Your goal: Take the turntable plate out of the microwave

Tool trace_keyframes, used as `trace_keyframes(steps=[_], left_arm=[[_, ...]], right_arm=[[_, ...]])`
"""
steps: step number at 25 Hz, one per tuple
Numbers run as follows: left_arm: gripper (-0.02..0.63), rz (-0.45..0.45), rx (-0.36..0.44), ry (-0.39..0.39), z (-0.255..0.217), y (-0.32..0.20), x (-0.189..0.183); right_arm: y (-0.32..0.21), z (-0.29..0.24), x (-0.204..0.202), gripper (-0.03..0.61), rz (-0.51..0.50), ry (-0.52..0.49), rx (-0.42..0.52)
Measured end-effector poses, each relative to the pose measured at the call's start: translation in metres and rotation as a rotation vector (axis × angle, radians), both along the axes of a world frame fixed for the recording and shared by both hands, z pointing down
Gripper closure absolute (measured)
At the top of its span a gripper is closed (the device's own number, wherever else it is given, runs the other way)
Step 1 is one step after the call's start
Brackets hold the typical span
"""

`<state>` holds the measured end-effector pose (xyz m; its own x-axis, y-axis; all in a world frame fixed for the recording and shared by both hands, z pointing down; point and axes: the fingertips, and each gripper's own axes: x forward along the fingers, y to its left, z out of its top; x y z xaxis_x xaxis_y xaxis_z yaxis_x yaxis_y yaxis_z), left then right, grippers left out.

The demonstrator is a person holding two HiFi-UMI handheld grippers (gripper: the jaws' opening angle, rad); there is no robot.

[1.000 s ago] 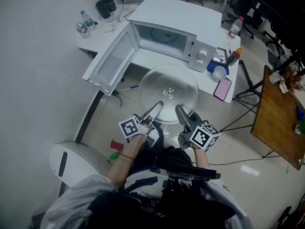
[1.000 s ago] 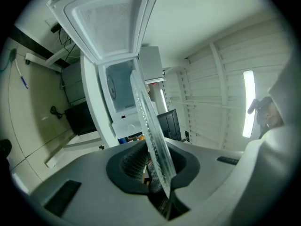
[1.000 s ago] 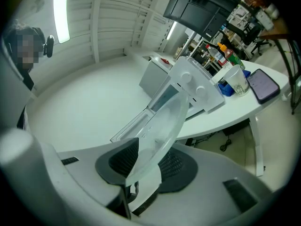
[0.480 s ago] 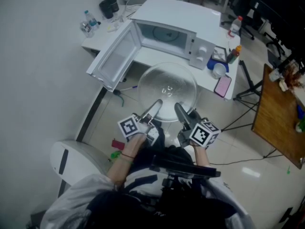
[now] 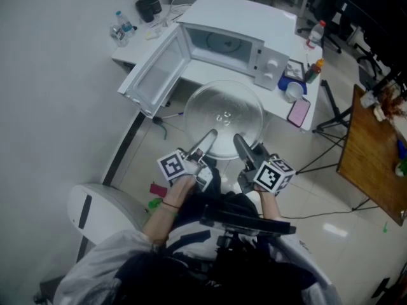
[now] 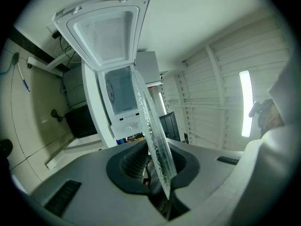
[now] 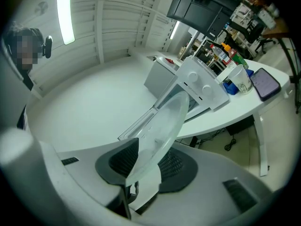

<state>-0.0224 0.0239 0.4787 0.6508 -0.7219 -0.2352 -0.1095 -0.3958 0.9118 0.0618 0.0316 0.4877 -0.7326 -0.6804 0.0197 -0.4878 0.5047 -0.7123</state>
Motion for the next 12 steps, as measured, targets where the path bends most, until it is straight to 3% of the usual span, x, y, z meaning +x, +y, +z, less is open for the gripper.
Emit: trace_keyframes(steps=[12], left_arm=[[0.569, -0.005, 0.003, -0.005, 0.0002, 0.0072, 0.0003]], right_arm=[[0.0077, -0.0020, 0.0008, 0.449, -0.004, 0.001, -0.002]])
